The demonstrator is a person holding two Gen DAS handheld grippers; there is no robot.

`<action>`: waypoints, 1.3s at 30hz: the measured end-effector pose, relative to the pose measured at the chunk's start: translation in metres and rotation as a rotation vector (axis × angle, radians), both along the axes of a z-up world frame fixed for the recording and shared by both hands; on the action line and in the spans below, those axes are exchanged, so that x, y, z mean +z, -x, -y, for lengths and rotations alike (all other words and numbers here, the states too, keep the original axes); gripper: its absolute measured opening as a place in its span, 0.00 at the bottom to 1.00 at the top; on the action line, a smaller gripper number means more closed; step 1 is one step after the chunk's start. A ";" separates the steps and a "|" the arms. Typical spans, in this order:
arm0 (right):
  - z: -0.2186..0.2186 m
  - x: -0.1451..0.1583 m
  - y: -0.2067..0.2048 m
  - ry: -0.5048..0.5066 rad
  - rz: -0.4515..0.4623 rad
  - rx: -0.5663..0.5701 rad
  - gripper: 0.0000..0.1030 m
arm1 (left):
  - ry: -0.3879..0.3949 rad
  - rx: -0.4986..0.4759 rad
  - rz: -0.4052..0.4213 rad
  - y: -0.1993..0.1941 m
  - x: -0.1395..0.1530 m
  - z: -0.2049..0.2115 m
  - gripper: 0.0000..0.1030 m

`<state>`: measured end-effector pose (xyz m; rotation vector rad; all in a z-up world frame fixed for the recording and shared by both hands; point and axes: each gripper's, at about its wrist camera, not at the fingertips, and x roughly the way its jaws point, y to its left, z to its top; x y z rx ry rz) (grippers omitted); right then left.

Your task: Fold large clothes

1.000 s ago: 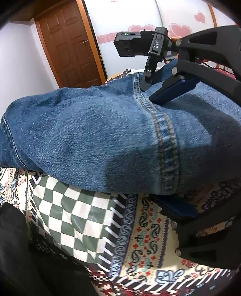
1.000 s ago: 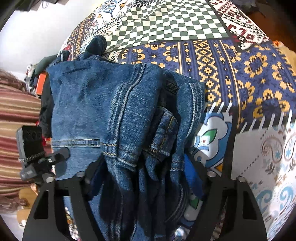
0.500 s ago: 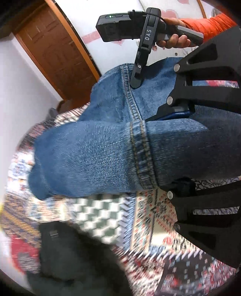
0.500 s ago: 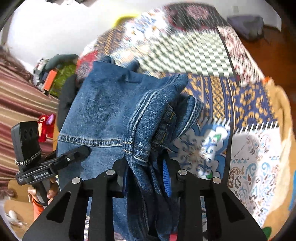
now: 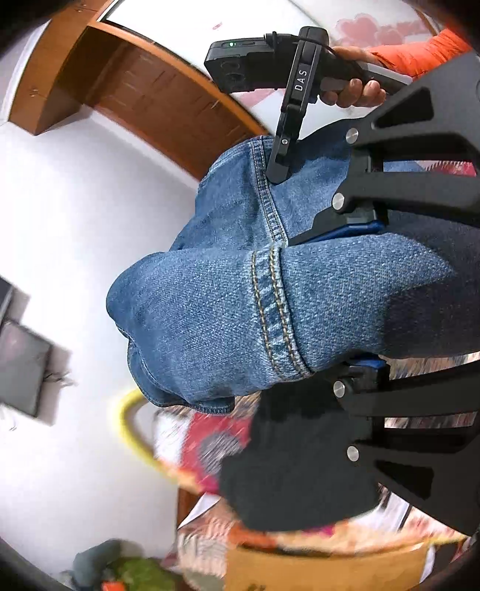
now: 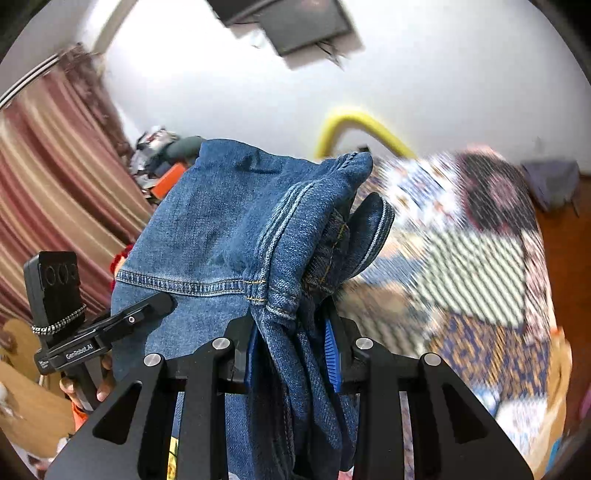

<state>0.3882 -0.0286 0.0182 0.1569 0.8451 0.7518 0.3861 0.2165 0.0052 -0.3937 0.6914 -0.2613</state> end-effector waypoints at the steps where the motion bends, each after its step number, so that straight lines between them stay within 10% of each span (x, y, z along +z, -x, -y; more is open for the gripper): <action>1: -0.012 0.002 -0.004 -0.003 0.010 0.011 0.26 | -0.005 0.011 0.006 0.001 0.003 -0.009 0.46; 9: -0.126 -0.045 -0.053 0.006 -0.003 0.100 0.26 | -0.016 0.152 -0.033 -0.018 -0.027 -0.111 0.46; 18: -0.189 -0.211 -0.111 0.253 -0.131 0.058 0.33 | 0.048 0.241 -0.304 -0.067 -0.202 -0.179 0.56; 39: -0.122 -0.139 -0.020 0.291 -0.024 0.049 0.47 | -0.317 0.320 -0.231 0.049 -0.120 -0.117 0.67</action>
